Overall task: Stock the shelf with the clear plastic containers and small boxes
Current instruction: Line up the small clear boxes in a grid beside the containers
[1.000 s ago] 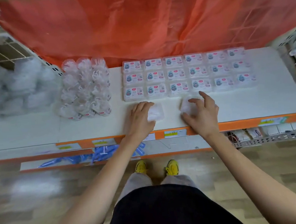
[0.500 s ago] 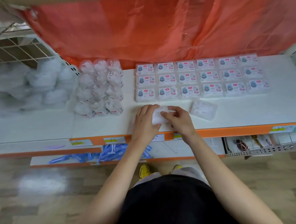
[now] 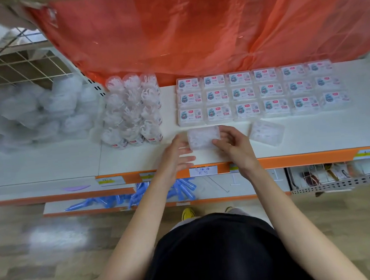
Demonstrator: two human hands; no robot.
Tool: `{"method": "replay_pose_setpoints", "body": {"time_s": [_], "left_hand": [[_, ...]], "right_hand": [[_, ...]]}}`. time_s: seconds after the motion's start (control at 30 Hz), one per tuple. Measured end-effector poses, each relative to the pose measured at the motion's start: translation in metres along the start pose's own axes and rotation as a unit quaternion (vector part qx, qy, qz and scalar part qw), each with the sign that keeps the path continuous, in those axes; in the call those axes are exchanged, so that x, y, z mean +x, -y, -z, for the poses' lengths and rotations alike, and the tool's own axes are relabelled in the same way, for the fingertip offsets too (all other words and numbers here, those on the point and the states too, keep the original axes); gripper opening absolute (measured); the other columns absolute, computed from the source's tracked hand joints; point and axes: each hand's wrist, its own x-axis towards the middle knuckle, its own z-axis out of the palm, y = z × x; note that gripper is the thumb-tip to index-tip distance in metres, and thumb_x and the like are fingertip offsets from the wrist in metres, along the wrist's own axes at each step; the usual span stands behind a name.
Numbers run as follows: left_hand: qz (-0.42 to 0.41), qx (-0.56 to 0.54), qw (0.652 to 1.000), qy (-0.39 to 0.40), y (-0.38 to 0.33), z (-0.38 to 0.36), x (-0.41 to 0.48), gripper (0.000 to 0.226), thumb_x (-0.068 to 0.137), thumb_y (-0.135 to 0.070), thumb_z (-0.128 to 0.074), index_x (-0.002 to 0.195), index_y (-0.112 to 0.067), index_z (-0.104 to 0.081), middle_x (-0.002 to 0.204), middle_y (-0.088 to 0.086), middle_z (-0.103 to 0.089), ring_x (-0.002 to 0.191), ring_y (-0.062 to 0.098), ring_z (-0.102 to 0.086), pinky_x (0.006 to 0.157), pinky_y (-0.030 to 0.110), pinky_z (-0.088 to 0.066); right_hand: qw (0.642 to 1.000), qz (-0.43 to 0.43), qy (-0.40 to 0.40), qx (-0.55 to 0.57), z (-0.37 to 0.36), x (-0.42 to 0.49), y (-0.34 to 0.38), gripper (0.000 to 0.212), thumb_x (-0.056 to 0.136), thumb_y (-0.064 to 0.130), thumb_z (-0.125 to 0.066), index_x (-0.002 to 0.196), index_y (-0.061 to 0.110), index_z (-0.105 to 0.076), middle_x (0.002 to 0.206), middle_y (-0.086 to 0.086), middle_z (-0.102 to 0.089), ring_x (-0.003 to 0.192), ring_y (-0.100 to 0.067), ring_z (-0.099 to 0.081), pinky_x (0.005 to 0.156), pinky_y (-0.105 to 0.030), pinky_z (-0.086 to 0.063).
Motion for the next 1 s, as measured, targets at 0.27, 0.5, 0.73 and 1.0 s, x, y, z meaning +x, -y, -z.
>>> {"method": "replay_pose_setpoints", "body": {"time_s": [0.27, 0.5, 0.73, 1.0], "left_hand": [[0.066, -0.065, 0.995, 0.028, -0.011, 0.001, 0.003, 0.042, 0.094, -0.057, -0.048, 0.095, -0.016, -0.055, 0.098, 0.013, -0.071, 0.082, 0.026, -0.069, 0.065, 0.034, -0.054], [-0.018, -0.124, 0.99, 0.065, -0.01, 0.014, 0.005, 0.009, 0.094, -0.012, -0.061, 0.101, -0.012, -0.066, 0.101, 0.012, -0.071, 0.081, 0.018, -0.07, 0.067, 0.025, -0.056], [-0.104, -0.075, 0.988, 0.087, -0.01, 0.015, 0.003, 0.032, 0.094, -0.004, -0.058, 0.122, -0.019, -0.062, 0.118, 0.003, -0.068, 0.105, 0.017, -0.065, 0.08, 0.025, -0.054], [-0.093, -0.061, 0.993, 0.042, -0.005, 0.008, 0.002, 0.027, 0.096, -0.019, -0.059, 0.123, -0.02, -0.059, 0.119, 0.001, -0.066, 0.107, 0.017, -0.063, 0.079, 0.027, -0.051]], "right_hand": [[0.991, 0.102, 0.036, -0.074, -0.004, -0.008, -0.006, 0.033, 0.084, 0.001, -0.073, 0.114, 0.015, -0.067, 0.119, 0.0, -0.068, 0.117, -0.015, -0.06, 0.099, -0.035, -0.048], [0.993, 0.097, 0.048, -0.048, -0.005, -0.011, -0.008, 0.038, 0.089, -0.014, -0.057, 0.117, 0.009, -0.067, 0.126, -0.004, -0.065, 0.117, -0.016, -0.063, 0.101, -0.028, -0.048], [0.995, -0.053, -0.017, 0.08, -0.015, -0.01, 0.005, 0.03, 0.098, 0.01, -0.055, 0.128, 0.017, -0.056, 0.115, -0.001, -0.068, 0.1, -0.012, -0.065, 0.076, -0.018, -0.052], [0.993, -0.096, -0.018, 0.07, -0.021, -0.01, 0.005, 0.028, 0.093, 0.011, -0.065, 0.12, 0.013, -0.062, 0.097, -0.01, -0.071, 0.083, -0.017, -0.066, 0.069, -0.021, -0.053]]}}
